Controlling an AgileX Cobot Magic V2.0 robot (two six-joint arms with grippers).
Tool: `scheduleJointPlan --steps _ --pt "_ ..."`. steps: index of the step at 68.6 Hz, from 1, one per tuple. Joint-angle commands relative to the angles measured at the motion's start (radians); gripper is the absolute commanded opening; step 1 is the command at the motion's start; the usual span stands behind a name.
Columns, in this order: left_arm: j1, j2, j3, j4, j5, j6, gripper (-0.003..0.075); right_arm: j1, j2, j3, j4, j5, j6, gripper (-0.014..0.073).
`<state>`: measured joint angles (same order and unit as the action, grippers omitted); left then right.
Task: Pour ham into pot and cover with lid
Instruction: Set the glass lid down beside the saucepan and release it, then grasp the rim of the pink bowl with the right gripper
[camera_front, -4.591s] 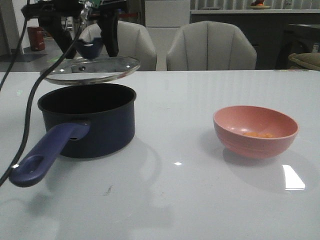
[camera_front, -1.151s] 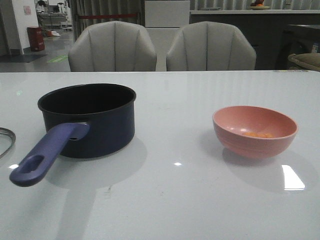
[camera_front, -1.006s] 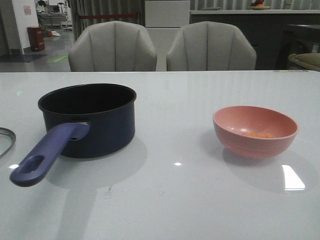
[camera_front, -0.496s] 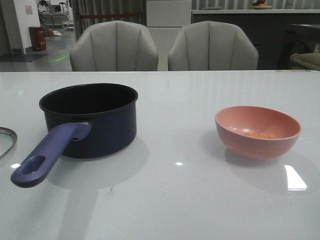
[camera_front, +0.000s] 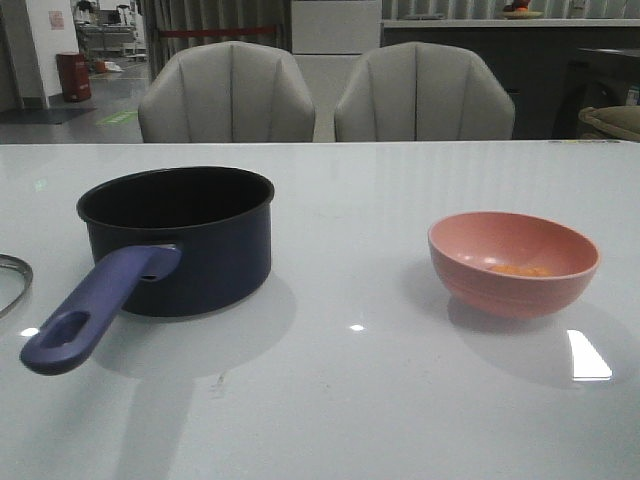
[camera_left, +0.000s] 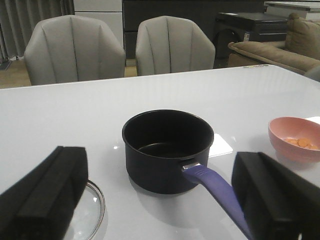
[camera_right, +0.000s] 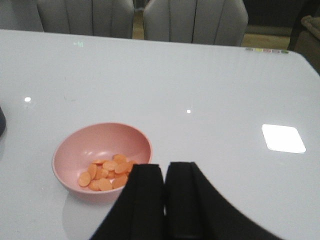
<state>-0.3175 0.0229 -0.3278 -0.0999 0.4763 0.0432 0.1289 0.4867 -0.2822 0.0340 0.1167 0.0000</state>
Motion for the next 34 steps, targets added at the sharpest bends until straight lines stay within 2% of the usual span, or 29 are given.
scheduleJointPlan --steps 1,12,16,26,34 --pt "-0.009 0.011 -0.025 -0.013 -0.087 -0.004 0.0627 -0.005 0.097 -0.074 0.002 -0.056 -0.013 0.0197" --pt "-0.009 0.011 -0.025 -0.013 -0.087 -0.004 0.0627 -0.005 0.313 -0.207 0.016 -0.008 -0.013 0.0437" --pt "-0.009 0.011 -0.025 -0.013 -0.087 -0.004 0.0627 -0.005 0.418 -0.264 0.051 0.018 -0.013 0.0491" --pt "-0.009 0.011 -0.025 -0.013 -0.087 -0.004 0.0627 -0.005 0.633 -0.407 0.144 0.106 -0.013 0.0496" --pt "-0.009 0.011 -0.025 -0.013 -0.087 -0.004 0.0627 -0.005 0.790 -0.504 0.154 0.153 -0.013 0.0496"
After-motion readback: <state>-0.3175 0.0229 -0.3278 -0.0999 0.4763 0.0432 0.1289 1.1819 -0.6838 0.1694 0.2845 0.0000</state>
